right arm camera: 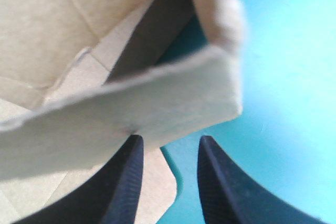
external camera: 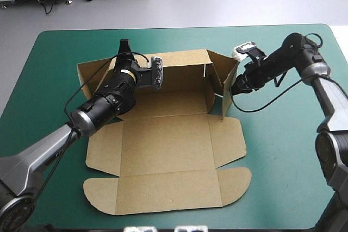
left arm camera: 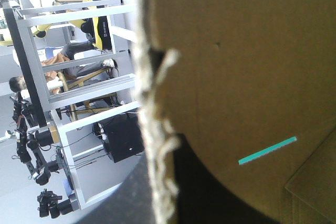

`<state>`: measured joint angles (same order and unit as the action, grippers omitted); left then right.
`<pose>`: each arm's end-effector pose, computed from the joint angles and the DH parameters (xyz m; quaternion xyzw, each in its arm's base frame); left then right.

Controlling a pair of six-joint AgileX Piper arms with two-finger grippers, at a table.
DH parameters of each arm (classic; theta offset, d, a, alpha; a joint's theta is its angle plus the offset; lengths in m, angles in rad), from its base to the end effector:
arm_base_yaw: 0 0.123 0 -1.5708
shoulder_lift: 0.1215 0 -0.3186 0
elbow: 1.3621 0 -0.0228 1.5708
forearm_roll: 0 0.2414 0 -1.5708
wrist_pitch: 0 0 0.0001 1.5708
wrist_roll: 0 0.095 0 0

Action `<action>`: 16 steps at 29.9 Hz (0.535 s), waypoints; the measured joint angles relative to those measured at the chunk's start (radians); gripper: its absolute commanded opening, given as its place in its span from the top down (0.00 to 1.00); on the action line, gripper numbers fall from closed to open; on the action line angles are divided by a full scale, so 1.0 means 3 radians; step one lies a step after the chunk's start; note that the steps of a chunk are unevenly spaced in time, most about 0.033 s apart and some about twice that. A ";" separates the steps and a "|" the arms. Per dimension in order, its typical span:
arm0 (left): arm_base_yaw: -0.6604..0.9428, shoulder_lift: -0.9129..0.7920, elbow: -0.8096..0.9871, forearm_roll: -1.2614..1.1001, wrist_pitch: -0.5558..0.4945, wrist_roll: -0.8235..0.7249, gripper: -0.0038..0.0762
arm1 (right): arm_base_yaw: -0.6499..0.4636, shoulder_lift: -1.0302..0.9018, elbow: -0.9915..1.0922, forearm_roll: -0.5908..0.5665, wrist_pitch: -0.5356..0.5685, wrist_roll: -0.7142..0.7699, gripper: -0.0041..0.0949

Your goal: Fold the box

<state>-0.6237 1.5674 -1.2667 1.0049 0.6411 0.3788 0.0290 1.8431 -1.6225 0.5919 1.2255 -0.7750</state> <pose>0.3090 -0.1632 0.3646 0.6229 0.5947 0.3645 0.3543 0.3848 0.0611 0.3299 -0.3085 0.9024 0.2270 0.1974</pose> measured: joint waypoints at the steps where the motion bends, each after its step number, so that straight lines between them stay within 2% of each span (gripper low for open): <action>1: 0.0000 0.0000 0.0000 0.0000 0.0000 0.0000 0.96 | -0.0058 -0.0009 0.0000 0.0019 0.0000 0.0038 0.62; 8: 0.0000 0.0000 0.0000 0.0000 0.0000 0.0000 0.96 | -0.0524 -0.0044 -0.0337 0.0267 -0.0024 0.0280 0.62; 16: 0.0000 0.0000 0.0000 0.0001 0.0000 0.0000 0.96 | -0.0586 -0.0024 -0.0638 0.0447 -0.0448 0.0568 0.57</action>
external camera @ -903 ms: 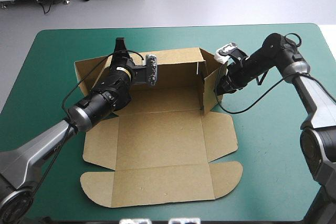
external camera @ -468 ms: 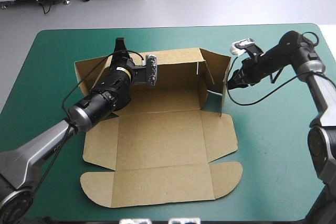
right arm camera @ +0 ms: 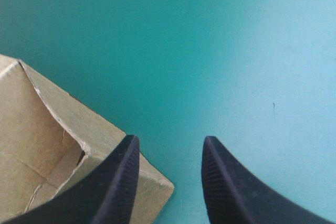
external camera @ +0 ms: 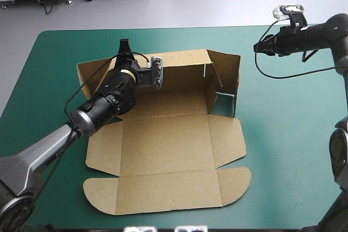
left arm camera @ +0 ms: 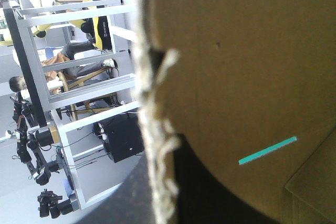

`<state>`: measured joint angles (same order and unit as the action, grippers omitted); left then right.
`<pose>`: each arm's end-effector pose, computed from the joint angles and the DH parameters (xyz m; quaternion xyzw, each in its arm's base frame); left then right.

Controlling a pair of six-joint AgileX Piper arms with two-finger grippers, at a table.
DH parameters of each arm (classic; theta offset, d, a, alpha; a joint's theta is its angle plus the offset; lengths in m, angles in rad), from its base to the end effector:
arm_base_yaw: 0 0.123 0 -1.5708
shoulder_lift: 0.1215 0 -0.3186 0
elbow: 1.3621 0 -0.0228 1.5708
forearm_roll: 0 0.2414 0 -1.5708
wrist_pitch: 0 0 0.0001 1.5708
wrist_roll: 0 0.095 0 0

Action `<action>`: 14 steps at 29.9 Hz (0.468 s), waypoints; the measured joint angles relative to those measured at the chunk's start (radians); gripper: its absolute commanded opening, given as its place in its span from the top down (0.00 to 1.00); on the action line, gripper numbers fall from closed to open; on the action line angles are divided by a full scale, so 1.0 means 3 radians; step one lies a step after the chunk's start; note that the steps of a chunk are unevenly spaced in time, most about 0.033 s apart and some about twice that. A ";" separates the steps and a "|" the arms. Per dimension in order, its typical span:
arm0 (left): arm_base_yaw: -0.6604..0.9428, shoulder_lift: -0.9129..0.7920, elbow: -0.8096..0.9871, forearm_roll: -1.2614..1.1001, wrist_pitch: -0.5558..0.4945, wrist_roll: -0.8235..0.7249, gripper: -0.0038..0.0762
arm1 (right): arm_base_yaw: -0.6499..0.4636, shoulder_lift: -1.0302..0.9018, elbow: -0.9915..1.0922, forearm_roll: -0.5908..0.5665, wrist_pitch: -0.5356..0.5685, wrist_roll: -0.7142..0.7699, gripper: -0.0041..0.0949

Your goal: Fold the box

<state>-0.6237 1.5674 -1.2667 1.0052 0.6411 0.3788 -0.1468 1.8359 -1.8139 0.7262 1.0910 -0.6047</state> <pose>0.3091 -0.1632 0.3646 0.6229 0.5946 0.3646 0.3543 0.4111 -0.0042 0.3965 -0.1331 0.8934 0.2310 0.3616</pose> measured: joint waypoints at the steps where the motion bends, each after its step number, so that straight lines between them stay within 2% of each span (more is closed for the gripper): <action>1: 0.0000 0.0000 0.0000 0.0000 0.0000 0.0000 0.96 | 0.0000 0.0027 -0.0004 0.0024 -0.0008 0.0013 0.57; 9: 0.0000 0.0007 0.0000 0.0057 -0.0009 0.0000 0.96 | 0.0000 0.0473 -0.0008 0.0474 -0.0007 0.0031 0.57; 14: 0.0000 0.0010 0.0000 0.0065 -0.0012 0.0000 0.96 | 0.0000 0.0586 -0.0008 0.0586 0.0196 -0.0026 0.57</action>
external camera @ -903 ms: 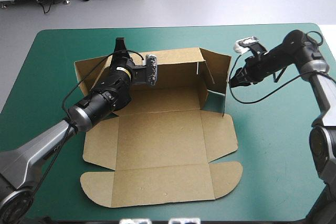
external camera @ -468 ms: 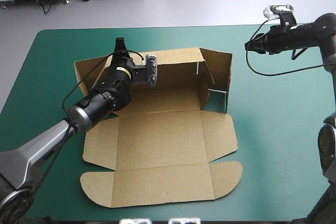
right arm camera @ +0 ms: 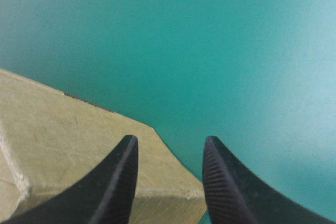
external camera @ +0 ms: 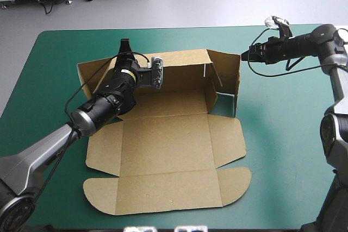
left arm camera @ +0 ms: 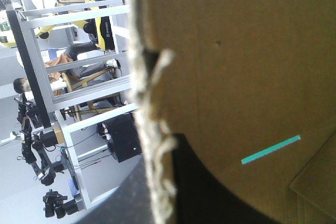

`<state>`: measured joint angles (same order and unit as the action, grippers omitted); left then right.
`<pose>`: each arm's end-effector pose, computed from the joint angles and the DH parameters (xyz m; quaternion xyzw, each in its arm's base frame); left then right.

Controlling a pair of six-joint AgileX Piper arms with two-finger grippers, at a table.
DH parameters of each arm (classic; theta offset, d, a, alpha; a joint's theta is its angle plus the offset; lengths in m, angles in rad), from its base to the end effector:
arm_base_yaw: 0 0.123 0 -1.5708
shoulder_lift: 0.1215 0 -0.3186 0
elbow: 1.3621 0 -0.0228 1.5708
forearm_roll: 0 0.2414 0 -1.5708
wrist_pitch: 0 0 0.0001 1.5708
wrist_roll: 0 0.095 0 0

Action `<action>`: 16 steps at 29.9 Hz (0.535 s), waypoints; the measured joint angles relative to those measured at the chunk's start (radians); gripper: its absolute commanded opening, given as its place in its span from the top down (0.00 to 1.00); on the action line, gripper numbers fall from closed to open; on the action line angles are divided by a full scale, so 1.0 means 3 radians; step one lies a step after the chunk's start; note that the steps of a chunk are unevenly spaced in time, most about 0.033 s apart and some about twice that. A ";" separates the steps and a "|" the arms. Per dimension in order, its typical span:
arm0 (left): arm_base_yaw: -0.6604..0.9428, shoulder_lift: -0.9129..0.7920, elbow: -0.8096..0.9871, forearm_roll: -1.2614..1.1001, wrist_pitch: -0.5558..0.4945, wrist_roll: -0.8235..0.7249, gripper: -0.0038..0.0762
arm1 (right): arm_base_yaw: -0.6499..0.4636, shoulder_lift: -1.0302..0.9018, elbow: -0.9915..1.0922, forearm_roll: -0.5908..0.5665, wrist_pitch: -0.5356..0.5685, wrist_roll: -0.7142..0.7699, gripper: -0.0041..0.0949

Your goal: Fold the box

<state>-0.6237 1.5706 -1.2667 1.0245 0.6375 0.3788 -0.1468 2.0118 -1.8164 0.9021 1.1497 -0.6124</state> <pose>0.3102 -0.1636 0.3645 0.6260 0.5878 0.3709 0.3536 0.4502 0.0022 0.3315 -0.0941 0.8913 0.3388 0.2861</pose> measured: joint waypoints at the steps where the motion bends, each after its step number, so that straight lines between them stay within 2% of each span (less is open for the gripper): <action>1: 0.0000 0.0000 0.0000 0.0000 0.0000 0.0000 0.96 | 0.0000 0.0004 0.0000 0.0000 0.0047 -0.0004 0.57; 8: 0.0000 0.0000 0.0000 0.0000 -0.0004 0.0000 0.96 | 0.0026 0.0014 0.0000 -0.0121 0.0207 -0.0102 0.57; 16: 0.0000 0.0000 0.0000 0.0000 0.0000 0.0000 0.96 | 0.0302 0.0014 0.0000 -0.0283 0.0218 -0.0116 0.57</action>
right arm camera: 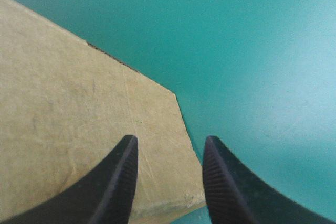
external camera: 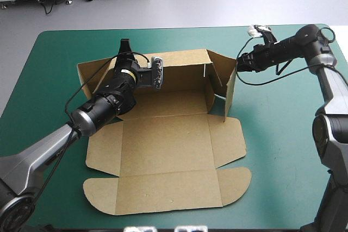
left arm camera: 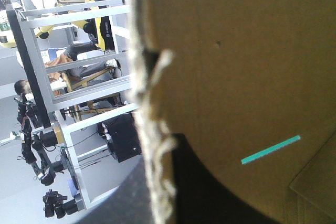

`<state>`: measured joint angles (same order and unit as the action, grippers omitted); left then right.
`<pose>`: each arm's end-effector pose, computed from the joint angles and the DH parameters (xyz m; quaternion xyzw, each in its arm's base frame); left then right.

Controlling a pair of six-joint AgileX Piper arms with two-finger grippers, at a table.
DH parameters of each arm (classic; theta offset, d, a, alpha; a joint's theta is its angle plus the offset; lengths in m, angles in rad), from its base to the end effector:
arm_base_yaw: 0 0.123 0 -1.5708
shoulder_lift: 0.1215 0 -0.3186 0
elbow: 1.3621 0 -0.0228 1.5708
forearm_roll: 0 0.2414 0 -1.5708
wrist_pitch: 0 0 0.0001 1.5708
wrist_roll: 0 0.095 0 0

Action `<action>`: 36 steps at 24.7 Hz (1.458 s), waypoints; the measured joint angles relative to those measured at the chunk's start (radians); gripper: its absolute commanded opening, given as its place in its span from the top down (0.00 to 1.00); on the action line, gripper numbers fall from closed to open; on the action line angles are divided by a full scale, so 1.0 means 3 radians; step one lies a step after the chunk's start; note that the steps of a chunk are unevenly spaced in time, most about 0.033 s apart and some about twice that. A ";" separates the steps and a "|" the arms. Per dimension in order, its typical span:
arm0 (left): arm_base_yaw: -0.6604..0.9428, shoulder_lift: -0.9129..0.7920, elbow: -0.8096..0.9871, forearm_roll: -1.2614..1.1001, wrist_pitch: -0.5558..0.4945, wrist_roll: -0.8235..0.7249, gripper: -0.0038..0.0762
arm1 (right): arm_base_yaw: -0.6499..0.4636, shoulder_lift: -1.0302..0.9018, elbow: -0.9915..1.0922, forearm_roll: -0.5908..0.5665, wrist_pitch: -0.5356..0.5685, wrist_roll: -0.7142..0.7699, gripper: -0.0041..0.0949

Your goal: Fold the box

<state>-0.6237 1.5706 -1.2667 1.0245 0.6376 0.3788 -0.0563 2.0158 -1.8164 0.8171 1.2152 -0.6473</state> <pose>0.3102 -0.1636 0.3645 0.6260 0.5878 0.3709 0.3536 0.4423 0.0401 0.3232 -0.1772 0.8982 0.3244 0.2378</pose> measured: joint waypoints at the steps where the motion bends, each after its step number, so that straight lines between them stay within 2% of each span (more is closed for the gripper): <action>1: 0.0000 0.0000 0.0000 0.0000 0.0000 0.0000 0.96 | 0.0031 0.0000 0.0000 -0.0025 -0.0001 0.0006 0.57; 6: 0.0000 0.0000 0.0000 0.0000 0.0003 0.0000 0.96 | 0.0170 0.0000 0.0022 -0.0308 0.0010 0.0141 0.57; 11: 0.0000 0.0000 0.0000 0.0000 0.0010 0.0000 0.96 | 0.0225 -0.0090 0.0263 -0.0437 0.0010 0.0059 0.57; 16: 0.0000 0.0000 0.0000 0.0000 0.0010 0.0000 0.96 | 0.0238 -0.0232 0.0560 -0.0410 0.0011 -0.0294 0.57; 20: 0.0000 0.0000 0.0000 0.0000 0.0010 0.0000 0.96 | 0.0242 -0.0232 0.0576 -0.0209 0.0008 -0.0570 0.57; 36: 0.0000 0.0000 0.0000 0.0000 0.0011 0.0000 0.96 | 0.0483 -0.0236 0.0611 -0.0361 -0.0008 -0.0477 0.57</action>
<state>-0.6237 1.5706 -1.2667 1.0245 0.6409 0.3788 0.0886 1.9449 -1.6331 0.7087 1.2126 -0.7903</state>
